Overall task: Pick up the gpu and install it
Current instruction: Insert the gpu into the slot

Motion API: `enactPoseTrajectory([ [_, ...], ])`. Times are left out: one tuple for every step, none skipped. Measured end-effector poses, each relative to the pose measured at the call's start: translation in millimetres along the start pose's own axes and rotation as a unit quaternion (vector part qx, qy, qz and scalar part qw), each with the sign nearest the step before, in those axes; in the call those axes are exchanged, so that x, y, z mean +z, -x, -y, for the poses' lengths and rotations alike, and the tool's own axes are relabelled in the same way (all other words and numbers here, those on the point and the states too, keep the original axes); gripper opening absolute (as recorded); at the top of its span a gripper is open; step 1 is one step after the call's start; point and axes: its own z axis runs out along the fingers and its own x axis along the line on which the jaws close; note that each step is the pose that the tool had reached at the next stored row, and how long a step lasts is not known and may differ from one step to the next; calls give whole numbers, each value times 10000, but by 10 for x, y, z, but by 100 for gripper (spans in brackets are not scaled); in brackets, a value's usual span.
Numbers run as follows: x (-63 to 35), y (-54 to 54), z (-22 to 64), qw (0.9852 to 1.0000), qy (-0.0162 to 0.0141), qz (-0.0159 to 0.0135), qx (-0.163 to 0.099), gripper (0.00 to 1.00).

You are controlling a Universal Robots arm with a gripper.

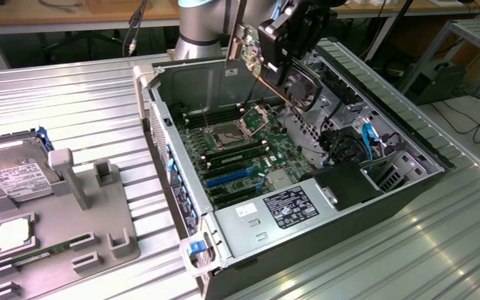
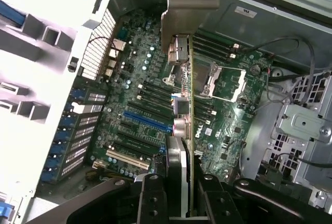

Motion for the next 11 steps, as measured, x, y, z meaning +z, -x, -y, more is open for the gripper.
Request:
enactPoseTrajectory([
  [0,0,0,10000,0,-4,-49,28],
  [0,0,0,9999,1,-9,-112,28],
  [0,0,0,9999,0,-11,-149,28],
  [0,-1,0,9998,0,-13,-185,28],
  [0,-1,1,9997,-2,-13,-229,28],
  [-1,-1,1,9996,-3,-16,-292,28],
  [-1,-2,1,9994,-3,-19,-340,28],
  [0,-2,1,9992,-3,-22,-400,28],
  [0,-2,1,9990,-2,-26,-456,28],
  [0,-2,2,9985,-3,-32,-546,28],
  [0,-2,3,9982,-3,-36,-598,28],
])
